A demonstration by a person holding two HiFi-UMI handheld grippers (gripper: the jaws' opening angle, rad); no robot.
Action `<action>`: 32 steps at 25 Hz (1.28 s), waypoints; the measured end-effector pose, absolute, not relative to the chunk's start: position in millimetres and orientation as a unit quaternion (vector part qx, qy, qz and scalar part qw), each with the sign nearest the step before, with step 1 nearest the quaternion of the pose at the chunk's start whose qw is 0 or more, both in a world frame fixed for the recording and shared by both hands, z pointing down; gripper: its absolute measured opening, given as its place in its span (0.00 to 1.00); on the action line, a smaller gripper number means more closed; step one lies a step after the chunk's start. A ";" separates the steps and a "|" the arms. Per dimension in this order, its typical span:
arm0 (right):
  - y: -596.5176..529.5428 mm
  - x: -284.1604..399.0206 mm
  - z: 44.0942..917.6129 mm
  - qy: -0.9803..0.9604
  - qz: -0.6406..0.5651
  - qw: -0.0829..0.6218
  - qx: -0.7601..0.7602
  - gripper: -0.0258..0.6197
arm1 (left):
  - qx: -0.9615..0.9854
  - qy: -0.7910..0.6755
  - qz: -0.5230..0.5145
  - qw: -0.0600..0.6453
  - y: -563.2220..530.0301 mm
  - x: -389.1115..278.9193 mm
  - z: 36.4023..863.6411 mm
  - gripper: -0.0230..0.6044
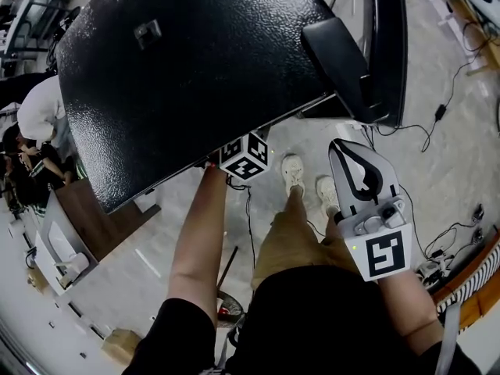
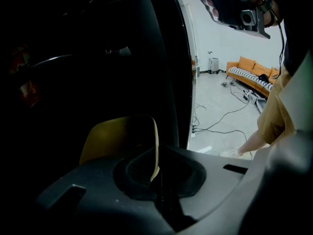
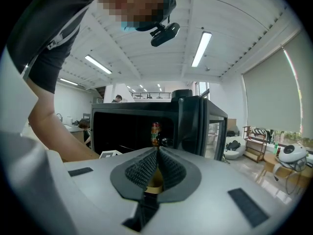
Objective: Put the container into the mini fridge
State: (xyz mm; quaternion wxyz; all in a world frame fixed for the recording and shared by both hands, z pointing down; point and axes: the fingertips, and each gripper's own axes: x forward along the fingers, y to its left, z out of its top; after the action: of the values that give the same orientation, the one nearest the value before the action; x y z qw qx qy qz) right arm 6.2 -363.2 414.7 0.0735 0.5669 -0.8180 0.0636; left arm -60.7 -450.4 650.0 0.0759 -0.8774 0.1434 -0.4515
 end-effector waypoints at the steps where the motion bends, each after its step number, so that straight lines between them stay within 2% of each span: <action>1: -362.8 7.1 415.2 -0.817 0.064 0.074 0.569 0.10 | -0.876 0.142 -0.453 0.079 -451.4 -60.0 651.1 0.09; 15: -363.1 4.5 416.3 -0.811 0.067 0.075 0.576 0.10 | -0.865 0.159 -0.461 0.118 -469.2 -56.4 654.2 0.09; 16: -362.6 3.9 416.8 -0.811 0.067 0.075 0.576 0.10 | -0.866 0.160 -0.459 0.117 -469.4 -55.4 655.5 0.18; 17: -362.3 3.4 417.4 -0.811 0.067 0.076 0.576 0.10 | -0.867 0.160 -0.457 0.114 -469.1 -54.6 656.9 0.38; 32: -360.4 1.2 418.6 -0.808 0.067 0.079 0.580 0.10 | -0.868 0.161 -0.456 0.114 -463.3 -56.5 662.1 0.38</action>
State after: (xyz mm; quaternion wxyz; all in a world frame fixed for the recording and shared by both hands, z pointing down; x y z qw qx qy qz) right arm 1.2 -360.4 418.6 0.0794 0.5799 -0.8080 0.0667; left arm -56.5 -463.3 662.1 0.1140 -0.8679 0.1611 -0.4558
